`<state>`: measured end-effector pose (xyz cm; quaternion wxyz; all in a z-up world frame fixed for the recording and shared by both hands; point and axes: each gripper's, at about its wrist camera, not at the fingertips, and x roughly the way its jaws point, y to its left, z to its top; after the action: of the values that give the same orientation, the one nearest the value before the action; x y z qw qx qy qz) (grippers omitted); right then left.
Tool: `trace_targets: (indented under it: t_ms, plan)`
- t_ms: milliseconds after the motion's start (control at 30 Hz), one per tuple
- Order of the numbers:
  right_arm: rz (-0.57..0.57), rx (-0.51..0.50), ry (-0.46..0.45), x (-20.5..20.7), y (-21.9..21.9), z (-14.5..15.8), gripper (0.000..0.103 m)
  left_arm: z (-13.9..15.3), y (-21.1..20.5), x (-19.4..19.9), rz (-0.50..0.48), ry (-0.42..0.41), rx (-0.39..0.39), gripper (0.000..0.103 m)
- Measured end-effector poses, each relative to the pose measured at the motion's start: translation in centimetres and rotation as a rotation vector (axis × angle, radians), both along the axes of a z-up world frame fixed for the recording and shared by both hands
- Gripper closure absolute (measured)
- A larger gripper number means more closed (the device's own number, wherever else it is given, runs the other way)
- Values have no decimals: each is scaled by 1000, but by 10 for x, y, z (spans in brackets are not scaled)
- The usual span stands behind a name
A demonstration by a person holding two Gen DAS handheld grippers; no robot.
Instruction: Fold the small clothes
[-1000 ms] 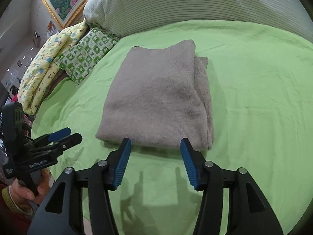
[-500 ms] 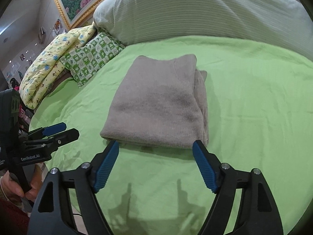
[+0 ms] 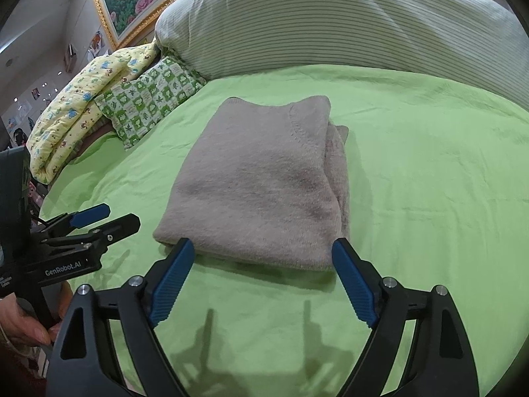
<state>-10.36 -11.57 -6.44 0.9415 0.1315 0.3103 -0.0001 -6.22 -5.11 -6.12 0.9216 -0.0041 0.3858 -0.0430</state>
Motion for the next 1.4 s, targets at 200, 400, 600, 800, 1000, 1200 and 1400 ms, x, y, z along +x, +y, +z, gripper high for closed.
trace_targets:
  t_ms: [200, 400, 600, 800, 1000, 1200, 1400]
  plan:
    - [5, -6, 20, 9, -1, -8, 17, -6, -7, 5, -6, -5, 40, 19]
    - [7, -18, 20, 12, -2, -11, 16, -10, -14, 6, -7, -11, 77, 18]
    - [1, -28, 14, 18, -2, -12, 15, -12, -19, 9, -12, -14, 96, 18]
    - [12, -34, 9, 23, -1, -12, 15, -12, -19, 12, -6, -14, 94, 18]
    - [28, -46, -2, 26, 2, -12, 15, -11, -17, 15, 0, -14, 88, 17]
    - [34, -54, -8, 29, 3, -9, 14, -10, -17, 17, 2, -16, 92, 17]
    - [27, -45, -4, 31, 1, -9, 14, -10, -17, 19, 5, -11, 89, 16]
